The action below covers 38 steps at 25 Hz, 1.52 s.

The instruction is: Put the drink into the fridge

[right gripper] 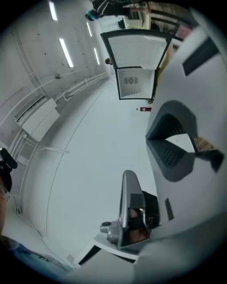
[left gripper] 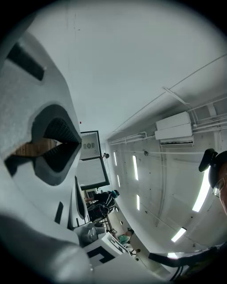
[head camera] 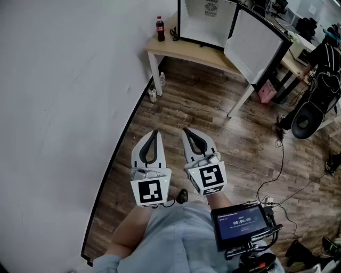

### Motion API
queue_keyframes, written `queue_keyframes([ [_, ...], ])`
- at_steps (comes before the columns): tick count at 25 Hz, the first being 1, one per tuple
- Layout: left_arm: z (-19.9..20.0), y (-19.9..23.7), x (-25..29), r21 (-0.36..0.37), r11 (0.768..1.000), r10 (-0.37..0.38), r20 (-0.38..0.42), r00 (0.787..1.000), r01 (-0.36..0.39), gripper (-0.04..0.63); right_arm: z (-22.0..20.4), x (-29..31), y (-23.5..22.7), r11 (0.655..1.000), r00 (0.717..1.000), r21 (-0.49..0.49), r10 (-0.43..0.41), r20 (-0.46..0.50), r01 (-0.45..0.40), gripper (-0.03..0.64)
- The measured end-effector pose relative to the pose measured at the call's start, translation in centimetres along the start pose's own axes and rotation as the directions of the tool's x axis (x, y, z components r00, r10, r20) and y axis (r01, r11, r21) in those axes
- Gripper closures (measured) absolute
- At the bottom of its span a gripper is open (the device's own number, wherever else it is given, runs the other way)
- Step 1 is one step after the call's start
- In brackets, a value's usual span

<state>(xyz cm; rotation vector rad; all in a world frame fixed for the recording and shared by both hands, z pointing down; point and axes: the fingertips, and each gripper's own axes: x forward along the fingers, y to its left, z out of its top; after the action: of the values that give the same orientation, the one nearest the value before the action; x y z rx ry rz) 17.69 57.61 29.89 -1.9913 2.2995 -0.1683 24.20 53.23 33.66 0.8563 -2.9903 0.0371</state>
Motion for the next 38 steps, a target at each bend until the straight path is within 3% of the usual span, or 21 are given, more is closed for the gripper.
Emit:
queue_keyframes([
  [9, -0.4, -0.2, 0.1, -0.005, 1.0, 0.009, -0.008, 1.0, -0.009, 0.588, -0.1, -0.2, -1.0, 0.999, 1.0, 0.037, -0.018, 0.017, 0.017, 0.612],
  [10, -0.3, -0.1, 0.1, -0.007, 1.0, 0.014, -0.01, 1.0, -0.014, 0.588, -0.2, -0.1, -1.1, 0.999, 1.0, 0.047, -0.013, 0.019, 0.012, 0.58],
  [11, -0.4, 0.1, 0.1, -0.008, 1.0, 0.02, -0.013, 1.0, -0.02, 0.588, -0.3, 0.2, -1.2, 0.999, 1.0, 0.054, -0.004, 0.018, 0.003, 0.451],
  [12, -0.5, 0.3, 0.2, -0.008, 1.0, 0.024, -0.018, 1.0, -0.024, 0.588, -0.3, 0.5, -1.3, 0.998, 1.0, 0.057, 0.002, 0.017, -0.003, 0.384],
  [13, -0.7, 0.5, 0.4, -0.008, 1.0, 0.028, -0.022, 0.999, -0.028, 0.587, -0.3, 0.8, -1.4, 0.998, 1.0, 0.055, 0.002, 0.018, -0.003, 0.371],
  [21, -2.9, 3.5, 3.8, -0.015, 0.999, 0.034, -0.055, 0.998, -0.035, 0.588, -1.6, 5.5, -2.9, 0.999, 1.0, 0.039, -0.011, -0.001, 0.011, 0.35],
  [30, -5.5, 9.4, 13.9, -0.033, 0.999, 0.009, -0.082, 0.997, -0.011, 0.588, -2.8, 16.3, -6.6, 0.998, 0.999, 0.038, -0.04, -0.029, 0.041, 0.356],
  [38, -5.8, 16.5, 22.5, -0.031, 0.999, -0.034, -0.06, 0.998, 0.032, 0.588, -1.5, 27.2, -8.5, 0.997, 0.997, 0.025, -0.076, -0.025, 0.077, 0.368],
])
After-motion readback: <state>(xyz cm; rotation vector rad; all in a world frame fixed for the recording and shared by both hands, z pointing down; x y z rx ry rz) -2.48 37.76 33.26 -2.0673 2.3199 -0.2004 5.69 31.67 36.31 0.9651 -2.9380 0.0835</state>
